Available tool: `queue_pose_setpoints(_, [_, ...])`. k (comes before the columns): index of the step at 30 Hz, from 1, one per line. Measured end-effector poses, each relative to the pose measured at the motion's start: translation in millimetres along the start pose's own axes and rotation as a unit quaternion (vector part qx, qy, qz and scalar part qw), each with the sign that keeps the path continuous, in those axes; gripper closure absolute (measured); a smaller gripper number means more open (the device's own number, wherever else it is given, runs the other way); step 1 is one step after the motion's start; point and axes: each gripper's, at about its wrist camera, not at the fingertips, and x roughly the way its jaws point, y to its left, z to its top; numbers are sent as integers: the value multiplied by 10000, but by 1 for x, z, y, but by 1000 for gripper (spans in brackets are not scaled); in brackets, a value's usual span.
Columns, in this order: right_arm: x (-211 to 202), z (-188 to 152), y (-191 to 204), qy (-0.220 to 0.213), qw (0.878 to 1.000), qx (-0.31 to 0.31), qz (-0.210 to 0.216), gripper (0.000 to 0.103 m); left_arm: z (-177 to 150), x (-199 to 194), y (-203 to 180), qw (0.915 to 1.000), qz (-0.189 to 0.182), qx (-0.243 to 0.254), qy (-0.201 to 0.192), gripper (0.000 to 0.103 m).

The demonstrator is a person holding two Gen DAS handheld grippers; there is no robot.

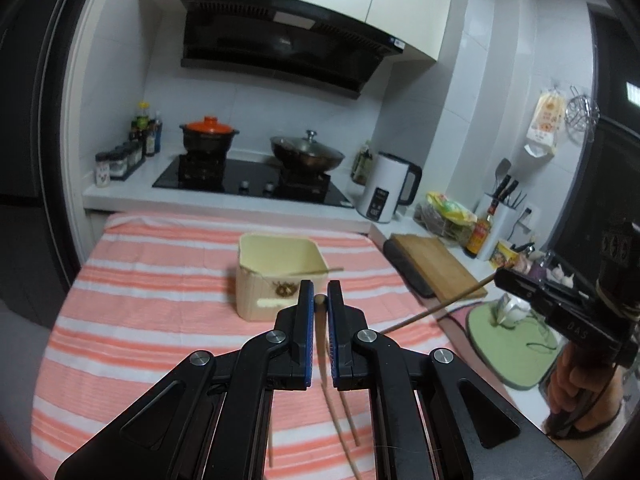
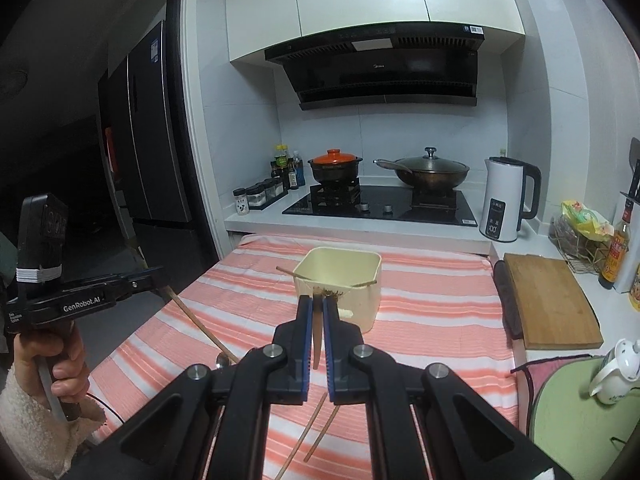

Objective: Organize utensils
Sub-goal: 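Carry both chopsticks up and lower them into the beige holder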

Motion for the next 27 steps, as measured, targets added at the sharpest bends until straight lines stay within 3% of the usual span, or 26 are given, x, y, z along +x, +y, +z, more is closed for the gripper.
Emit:
queue_pose_setpoints(7, [34, 48, -5, -438, 9989, -72, -157, 97, 75, 20, 6, 9937, 526, 169, -976, 99])
queue_pose_setpoints(12, [78, 69, -12, -695, 9973, -75, -240, 97, 89, 69, 18, 9885, 794, 67, -1285, 99])
queue_pose_setpoints(20, [175, 52, -39, -208, 9992, 320, -88, 97, 59, 171, 52, 9948, 902, -218, -408, 99])
queue_pose_setpoints(27, [228, 15, -47, 545, 9967, 575, 149, 97, 21, 212, 57, 9954, 790, -194, 511, 98])
